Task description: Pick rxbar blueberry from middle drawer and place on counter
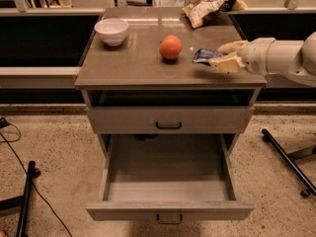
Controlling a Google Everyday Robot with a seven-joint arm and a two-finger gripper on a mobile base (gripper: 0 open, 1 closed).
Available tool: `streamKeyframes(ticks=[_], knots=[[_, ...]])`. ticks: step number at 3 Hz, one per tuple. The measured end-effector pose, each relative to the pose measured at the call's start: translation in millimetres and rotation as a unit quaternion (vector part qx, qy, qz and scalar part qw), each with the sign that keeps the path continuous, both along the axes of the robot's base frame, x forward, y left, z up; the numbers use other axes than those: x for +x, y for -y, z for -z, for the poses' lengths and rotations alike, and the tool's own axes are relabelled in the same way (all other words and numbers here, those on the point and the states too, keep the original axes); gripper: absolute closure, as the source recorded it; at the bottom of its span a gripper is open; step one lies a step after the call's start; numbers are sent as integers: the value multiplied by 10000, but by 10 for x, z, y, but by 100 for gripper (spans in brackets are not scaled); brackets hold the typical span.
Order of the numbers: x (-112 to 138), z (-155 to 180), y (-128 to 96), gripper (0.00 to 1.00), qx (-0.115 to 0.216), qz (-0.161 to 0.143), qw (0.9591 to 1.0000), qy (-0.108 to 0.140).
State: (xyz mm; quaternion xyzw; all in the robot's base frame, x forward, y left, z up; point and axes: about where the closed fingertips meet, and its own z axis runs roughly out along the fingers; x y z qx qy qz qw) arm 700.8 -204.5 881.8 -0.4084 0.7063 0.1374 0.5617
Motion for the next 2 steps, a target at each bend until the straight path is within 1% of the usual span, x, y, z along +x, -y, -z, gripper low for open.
streamKeyframes(ticks=[1, 2], knots=[[242, 186, 137, 51, 250, 542, 9967, -548], [260, 226, 163, 27, 375, 656, 9945, -728]])
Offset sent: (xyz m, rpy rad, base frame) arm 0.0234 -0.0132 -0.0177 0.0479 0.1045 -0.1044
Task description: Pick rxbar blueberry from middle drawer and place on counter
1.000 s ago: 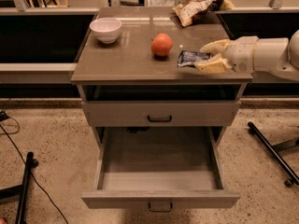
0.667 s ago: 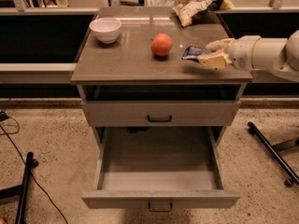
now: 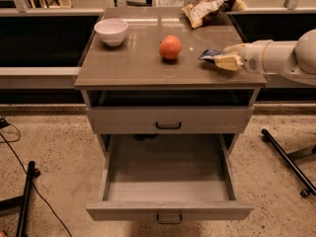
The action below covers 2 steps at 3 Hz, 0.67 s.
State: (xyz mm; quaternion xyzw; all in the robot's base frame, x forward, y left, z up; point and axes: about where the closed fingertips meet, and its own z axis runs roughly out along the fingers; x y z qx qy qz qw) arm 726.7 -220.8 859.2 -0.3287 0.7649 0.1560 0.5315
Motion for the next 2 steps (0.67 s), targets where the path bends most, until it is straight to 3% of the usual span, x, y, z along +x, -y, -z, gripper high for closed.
streamKeyframes(ticks=[1, 2], knots=[[0, 0, -4, 4, -4, -7, 10000, 6], [-115, -13, 117, 0, -46, -211, 9996, 202]])
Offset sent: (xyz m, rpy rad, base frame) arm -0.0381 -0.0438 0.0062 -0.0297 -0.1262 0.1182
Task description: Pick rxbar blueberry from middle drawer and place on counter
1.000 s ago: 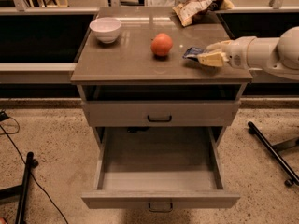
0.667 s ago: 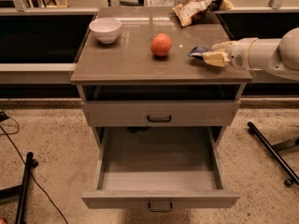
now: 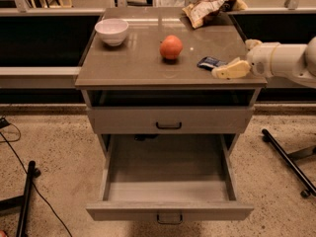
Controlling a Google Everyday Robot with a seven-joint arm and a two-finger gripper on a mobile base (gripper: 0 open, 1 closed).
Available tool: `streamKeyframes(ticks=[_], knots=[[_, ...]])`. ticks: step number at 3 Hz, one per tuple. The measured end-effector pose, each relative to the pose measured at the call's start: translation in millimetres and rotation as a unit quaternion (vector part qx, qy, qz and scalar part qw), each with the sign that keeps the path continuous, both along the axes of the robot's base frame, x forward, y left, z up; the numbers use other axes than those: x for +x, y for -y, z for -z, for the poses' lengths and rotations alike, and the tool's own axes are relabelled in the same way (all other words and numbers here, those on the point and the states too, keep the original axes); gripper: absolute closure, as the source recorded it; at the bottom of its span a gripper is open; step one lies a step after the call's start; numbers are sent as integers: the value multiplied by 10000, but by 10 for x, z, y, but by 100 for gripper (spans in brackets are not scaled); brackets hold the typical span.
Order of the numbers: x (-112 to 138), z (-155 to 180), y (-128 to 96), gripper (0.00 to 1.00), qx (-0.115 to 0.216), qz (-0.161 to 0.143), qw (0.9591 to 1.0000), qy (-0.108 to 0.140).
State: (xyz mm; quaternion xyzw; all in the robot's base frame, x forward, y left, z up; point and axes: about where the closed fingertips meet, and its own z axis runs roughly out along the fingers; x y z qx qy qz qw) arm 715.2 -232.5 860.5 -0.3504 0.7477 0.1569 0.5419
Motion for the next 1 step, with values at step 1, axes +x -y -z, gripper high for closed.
streamKeyframes(ticks=[1], knots=[[-304, -147, 353, 0, -403, 148, 9988, 213]])
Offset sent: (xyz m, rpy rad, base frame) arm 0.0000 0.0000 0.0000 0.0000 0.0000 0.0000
